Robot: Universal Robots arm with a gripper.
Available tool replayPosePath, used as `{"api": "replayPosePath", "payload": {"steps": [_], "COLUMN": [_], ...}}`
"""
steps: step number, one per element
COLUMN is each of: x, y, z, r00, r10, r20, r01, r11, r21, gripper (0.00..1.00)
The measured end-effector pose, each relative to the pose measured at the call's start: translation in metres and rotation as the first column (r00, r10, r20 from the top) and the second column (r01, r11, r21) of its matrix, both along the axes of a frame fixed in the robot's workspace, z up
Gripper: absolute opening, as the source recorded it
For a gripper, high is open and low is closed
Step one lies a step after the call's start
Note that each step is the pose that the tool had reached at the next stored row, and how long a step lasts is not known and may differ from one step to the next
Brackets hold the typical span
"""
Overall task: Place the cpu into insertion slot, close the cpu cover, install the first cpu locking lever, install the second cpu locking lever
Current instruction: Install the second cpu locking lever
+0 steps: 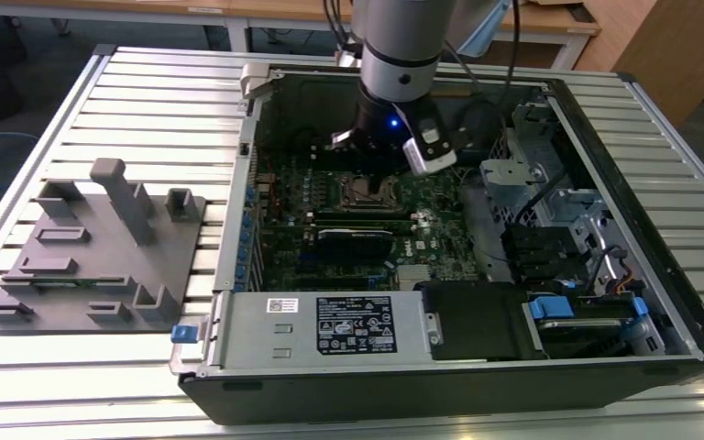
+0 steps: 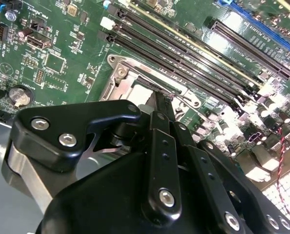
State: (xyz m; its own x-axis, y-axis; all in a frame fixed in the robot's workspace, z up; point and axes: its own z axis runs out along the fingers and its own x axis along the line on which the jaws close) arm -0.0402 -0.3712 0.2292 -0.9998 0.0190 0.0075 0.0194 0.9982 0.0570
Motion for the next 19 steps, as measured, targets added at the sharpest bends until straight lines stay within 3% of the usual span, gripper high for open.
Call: {"api": "replayPosePath", "payload": {"steps": [19], "x": [-0.0051], "y": [-0.0019], "z": [-0.0045], "r00": [1.0000], "r10": [0.000], "r20": [0.0040], "r01": [0.000], "r11": [1.0000], "r21": [0.0000], "gripper": [0.10]}}
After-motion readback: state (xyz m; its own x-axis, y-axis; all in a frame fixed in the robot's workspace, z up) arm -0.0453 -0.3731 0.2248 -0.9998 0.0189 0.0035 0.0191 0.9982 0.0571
